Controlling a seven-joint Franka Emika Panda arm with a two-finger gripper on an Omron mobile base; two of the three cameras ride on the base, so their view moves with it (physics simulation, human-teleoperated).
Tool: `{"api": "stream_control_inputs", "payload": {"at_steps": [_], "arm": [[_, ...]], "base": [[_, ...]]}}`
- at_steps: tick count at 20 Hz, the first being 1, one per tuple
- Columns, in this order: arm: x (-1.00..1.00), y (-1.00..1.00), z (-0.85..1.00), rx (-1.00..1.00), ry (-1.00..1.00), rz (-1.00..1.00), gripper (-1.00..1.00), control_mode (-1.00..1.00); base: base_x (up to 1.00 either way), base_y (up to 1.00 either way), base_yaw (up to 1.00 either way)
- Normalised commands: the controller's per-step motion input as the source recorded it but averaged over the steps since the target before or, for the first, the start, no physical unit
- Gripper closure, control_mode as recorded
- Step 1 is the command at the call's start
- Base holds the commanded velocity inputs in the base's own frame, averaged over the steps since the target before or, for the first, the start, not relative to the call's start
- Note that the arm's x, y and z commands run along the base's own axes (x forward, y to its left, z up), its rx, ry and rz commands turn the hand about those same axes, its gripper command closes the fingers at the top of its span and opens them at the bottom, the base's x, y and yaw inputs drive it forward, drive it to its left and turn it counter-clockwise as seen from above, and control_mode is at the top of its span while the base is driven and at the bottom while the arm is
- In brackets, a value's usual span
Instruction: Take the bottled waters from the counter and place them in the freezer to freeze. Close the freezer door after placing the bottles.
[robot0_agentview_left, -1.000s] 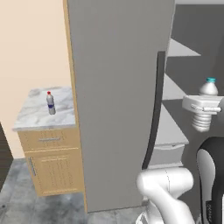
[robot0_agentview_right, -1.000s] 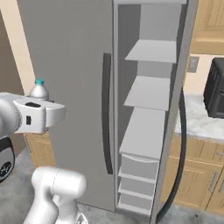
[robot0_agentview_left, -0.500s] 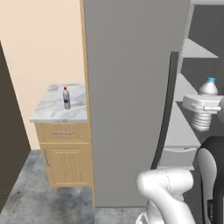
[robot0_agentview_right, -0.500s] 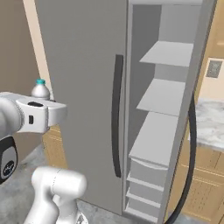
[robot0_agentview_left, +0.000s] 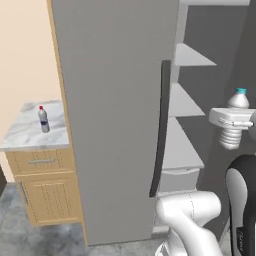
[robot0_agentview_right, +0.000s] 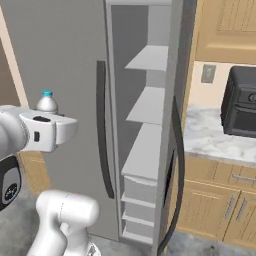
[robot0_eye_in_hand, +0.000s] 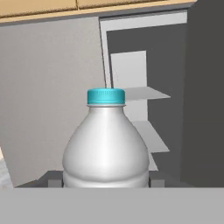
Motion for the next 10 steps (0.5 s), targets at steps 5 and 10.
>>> {"api": "stream_control_inputs", "payload": {"at_steps": [5, 10], "arm": [[0.00, 0.00, 0.00, 0.00, 0.00, 0.00, 1.00, 1.00], [0.00, 0.00, 0.00, 0.00, 0.00, 0.00, 1.00, 1.00]], "base": [[0.24, -0.51, -0.24], [0.39, -0.35, -0.12]]}}
